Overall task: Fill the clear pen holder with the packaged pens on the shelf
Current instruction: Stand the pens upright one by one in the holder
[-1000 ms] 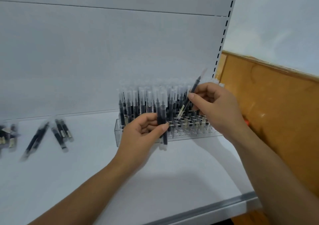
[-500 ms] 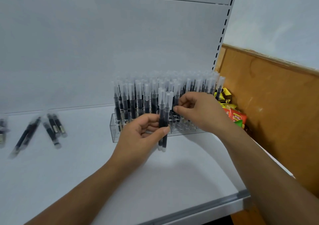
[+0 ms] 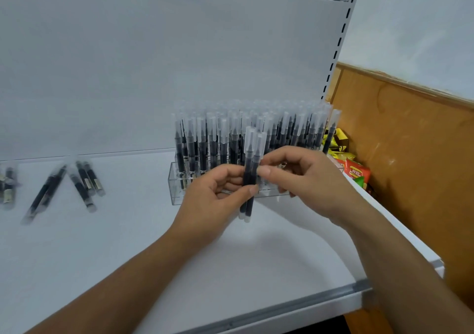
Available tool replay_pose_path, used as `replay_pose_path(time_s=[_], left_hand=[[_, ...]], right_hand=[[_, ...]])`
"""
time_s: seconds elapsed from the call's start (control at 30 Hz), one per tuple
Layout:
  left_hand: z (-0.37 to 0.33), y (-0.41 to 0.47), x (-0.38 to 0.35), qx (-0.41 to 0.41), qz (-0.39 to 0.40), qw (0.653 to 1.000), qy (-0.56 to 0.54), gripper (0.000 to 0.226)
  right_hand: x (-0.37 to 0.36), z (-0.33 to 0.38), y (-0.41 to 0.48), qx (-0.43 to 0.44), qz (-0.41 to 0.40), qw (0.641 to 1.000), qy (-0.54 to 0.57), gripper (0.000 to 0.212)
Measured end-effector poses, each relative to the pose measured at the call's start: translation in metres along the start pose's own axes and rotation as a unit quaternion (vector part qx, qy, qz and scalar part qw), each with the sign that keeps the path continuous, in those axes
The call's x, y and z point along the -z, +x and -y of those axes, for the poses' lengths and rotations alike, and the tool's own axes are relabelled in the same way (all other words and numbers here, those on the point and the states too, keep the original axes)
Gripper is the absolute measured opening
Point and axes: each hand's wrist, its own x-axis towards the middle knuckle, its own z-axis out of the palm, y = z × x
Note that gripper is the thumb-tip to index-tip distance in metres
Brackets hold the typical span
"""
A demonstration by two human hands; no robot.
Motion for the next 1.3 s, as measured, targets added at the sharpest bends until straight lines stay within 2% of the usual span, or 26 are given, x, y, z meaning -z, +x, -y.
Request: replay_pose_path(time_s=[0.17, 0.27, 0.43, 0.57, 0.8, 0.93, 1.2, 1.27, 1.3], left_hand=[[-0.001, 0.0, 0.0, 0.001, 0.003, 1.0, -0.006, 0.019], [0.0, 0.0, 0.0, 0.005, 0.002, 1.0, -0.018, 0.019], [-0.001, -0.001, -0.001, 0.024, -0.004, 0.999, -0.027, 0.013], [0.0, -0.001, -0.001, 0.034, -0.005, 0.999, -0.023, 0.014], [0.0, 0.0, -0.002, 0.031, -0.007, 0.999, -0.022, 0.014], [-0.001, -0.001, -0.002, 0.03, -0.004, 0.999, -0.018, 0.014], [-0.001, -0.001, -0.001, 0.028, 0.0, 1.0, -0.004, 0.016], [-0.001, -0.001, -0.001, 0.029, -0.002, 1.0, 0.0, 0.016], [-0.001, -0.001, -0.001, 0.028, -0.003, 1.0, 0.002, 0.016]], right_hand=[[-0.009, -0.002, 0.002, 0.015, -0.009, 1.0, -0.011, 0.005], [-0.003, 0.002, 0.003, 0.021, -0.019, 0.999, 0.027, 0.006], [0.02, 0.007, 0.015, 0.024, -0.134, 0.988, 0.073, 0.005], [0.03, 0.005, 0.027, 0.037, -0.209, 0.977, 0.029, 0.006], [0.022, -0.009, 0.035, 0.026, -0.202, 0.977, -0.058, 0.006], [0.014, -0.02, 0.035, -0.011, -0.136, 0.98, -0.141, 0.009], [0.013, -0.02, 0.025, -0.021, -0.147, 0.971, -0.186, 0.01], [0.013, -0.016, 0.018, 0.003, -0.157, 0.976, -0.151, 0.006], [0.012, -0.013, 0.014, 0.014, -0.138, 0.985, -0.106, 0.004]])
